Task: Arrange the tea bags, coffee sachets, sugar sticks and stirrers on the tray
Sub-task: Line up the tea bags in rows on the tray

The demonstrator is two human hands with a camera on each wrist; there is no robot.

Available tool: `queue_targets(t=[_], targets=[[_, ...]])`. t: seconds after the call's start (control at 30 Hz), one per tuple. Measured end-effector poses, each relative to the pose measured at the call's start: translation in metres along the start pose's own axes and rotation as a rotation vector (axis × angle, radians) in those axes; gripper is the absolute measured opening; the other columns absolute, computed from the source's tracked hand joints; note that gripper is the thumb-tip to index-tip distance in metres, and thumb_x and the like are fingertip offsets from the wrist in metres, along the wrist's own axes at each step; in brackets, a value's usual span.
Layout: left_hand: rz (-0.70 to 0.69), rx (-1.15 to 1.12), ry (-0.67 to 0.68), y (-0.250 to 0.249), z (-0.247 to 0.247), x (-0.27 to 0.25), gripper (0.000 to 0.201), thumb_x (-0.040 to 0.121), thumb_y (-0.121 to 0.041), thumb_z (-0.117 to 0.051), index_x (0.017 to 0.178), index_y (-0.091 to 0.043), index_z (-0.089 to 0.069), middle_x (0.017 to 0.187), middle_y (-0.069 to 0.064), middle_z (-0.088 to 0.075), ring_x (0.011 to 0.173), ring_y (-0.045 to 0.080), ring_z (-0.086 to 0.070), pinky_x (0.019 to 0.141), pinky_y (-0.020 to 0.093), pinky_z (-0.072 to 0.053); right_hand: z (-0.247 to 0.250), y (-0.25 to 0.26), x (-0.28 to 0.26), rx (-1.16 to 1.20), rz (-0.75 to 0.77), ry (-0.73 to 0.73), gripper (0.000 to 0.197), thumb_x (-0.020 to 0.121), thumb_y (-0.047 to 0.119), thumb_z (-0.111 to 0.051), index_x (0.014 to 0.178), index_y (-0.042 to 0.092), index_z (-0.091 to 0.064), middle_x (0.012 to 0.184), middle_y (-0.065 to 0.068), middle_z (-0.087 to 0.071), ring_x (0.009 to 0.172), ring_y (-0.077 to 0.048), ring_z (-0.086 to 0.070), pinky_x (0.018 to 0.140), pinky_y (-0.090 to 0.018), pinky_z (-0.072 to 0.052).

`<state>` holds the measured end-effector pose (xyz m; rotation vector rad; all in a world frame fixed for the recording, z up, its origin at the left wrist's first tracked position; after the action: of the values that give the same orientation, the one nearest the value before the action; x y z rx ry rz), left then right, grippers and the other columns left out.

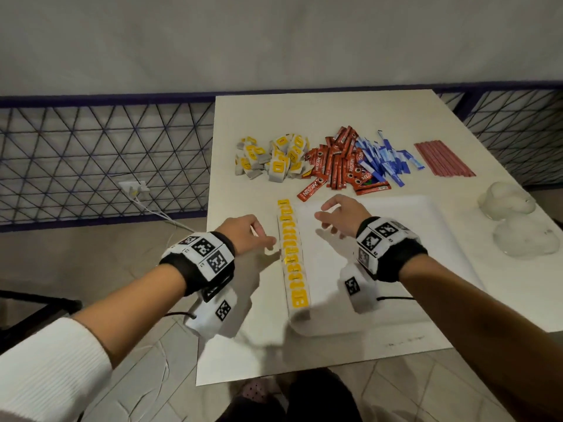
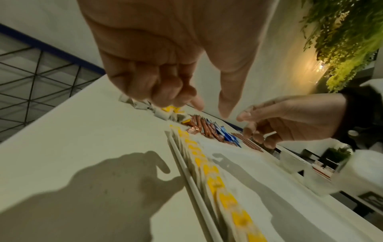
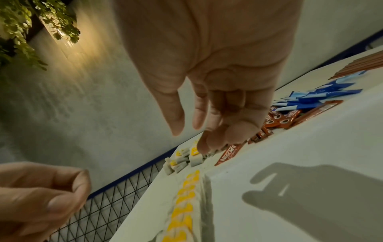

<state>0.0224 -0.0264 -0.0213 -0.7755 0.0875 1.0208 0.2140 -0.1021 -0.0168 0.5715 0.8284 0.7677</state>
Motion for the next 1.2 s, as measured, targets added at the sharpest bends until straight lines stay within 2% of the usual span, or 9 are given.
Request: queue_targets(t=[0.23,0.37,0.47,0.6,0.7,0.83,0.97,1.07,1.2], targets=[[0.013,-0.119,-0.051,0.000,0.035,0.055,0.023,0.085,-0.040,-0.062,0.099,-0.022,-0.056,0.091,0.000,-0.058,0.075,0.014,-0.053,0.059,0.018,-0.037,0.014,0.029,0.062,0.089,-0.076,0.023,0.041,0.092,0.018,-0.055,0.129,0.005,-0.041,0.076,-0.008,-0.054,0.058,-0.016,-0.050,0.054,-0.027,-0.043],[0.040,-0.141,-0.098,-0.001,0.044,0.088,0.034,0.087,-0.035,-0.061,0.116,-0.017,-0.058,0.098,-0.003,-0.053,0.085,0.013,-0.049,0.057,0.009,-0.033,0.008,0.039,0.105,0.104,-0.093,0.069,0.038,0.091,0.022,-0.057,0.124,0.014,-0.040,0.087,-0.013,-0.056,0.058,-0.016,-0.046,0.059,-0.029,-0.045],[0.032,-0.172,-0.162,-0.007,0.051,0.119,0.035,0.089,-0.025,-0.060,0.121,-0.013,-0.056,0.107,0.000,-0.055,0.089,0.019,-0.052,0.057,0.016,-0.034,-0.002,0.040,0.135,0.275,-0.154,0.134,0.051,0.092,0.013,-0.056,0.136,0.012,-0.031,0.080,-0.011,-0.048,0.055,-0.018,-0.041,0.036,-0.019,-0.039],[0.044,-0.161,-0.192,-0.014,0.052,0.162,0.036,0.087,-0.017,-0.063,0.121,-0.006,-0.058,0.122,0.009,-0.055,0.111,0.024,-0.054,0.088,0.021,-0.037,-0.011,0.042,0.167,0.247,-0.127,0.134,0.019,0.090,0.016,-0.060,0.095,0.015,-0.042,0.071,0.000,-0.040,0.053,-0.016,-0.039,0.040,-0.024,-0.036],[0.096,-0.197,-0.178,-0.012,0.047,0.187,0.038,0.084,-0.013,-0.066,0.120,-0.004,-0.059,0.118,0.011,-0.061,0.112,0.023,-0.057,0.090,0.021,-0.038,-0.012,0.045,0.181,0.091,-0.055,0.107,0.031,0.087,0.025,-0.063,0.065,0.023,-0.041,0.069,0.002,-0.048,0.061,-0.018,-0.049,0.055,-0.028,-0.045],[0.107,-0.102,-0.135,-0.013,0.039,0.212,0.044,0.081,-0.018,-0.070,0.122,-0.008,-0.057,0.105,0.006,-0.055,0.105,0.023,-0.055,0.091,0.024,-0.041,-0.014,0.041,0.189,0.012,-0.084,0.139,0.019,0.086,0.019,-0.061,0.076,0.017,-0.045,0.089,-0.007,-0.053,0.083,-0.021,-0.055,0.079,-0.039,-0.055],[0.154,-0.106,-0.133,-0.014,0.034,0.222,0.054,0.082,-0.022,-0.069,0.131,-0.009,-0.048,0.125,0.011,-0.041,0.109,0.026,-0.052,0.098,0.028,-0.039,-0.007,0.040,0.190,0.001,-0.080,0.139,0.018,0.087,0.004,-0.056,0.075,0.012,-0.045,0.076,-0.007,-0.051,0.069,-0.025,-0.056,0.064,-0.037,-0.053],[0.128,-0.102,-0.153,-0.021,0.032,0.225,0.043,0.083,-0.021,-0.069,0.120,-0.007,-0.052,0.124,0.012,-0.035,0.107,0.028,-0.050,0.098,0.030,-0.039,0.002,0.037,0.188,0.082,-0.067,0.086,0.029,0.082,0.002,-0.060,0.106,0.008,-0.047,0.080,-0.006,-0.050,0.076,-0.029,-0.058,0.074,-0.046,-0.054],[0.013,-0.054,-0.180,-0.029,0.029,0.224,0.023,0.079,-0.021,-0.073,0.094,-0.010,-0.059,0.102,0.002,-0.033,0.092,0.016,-0.040,0.085,0.021,-0.034,0.010,0.035,0.184,0.017,-0.015,0.071,0.022,0.081,0.006,-0.061,0.101,0.010,-0.052,0.094,-0.009,-0.056,0.085,-0.028,-0.060,0.072,-0.039,-0.052]])
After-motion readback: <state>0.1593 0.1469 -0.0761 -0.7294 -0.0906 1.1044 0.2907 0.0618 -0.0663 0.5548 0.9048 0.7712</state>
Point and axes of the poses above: each hand's wrist, its own x-axis towards the middle knuckle, its own z-axis out of the back of the hand, y = z × x, the point moved 7 cm from there along x, towards the middle knuckle
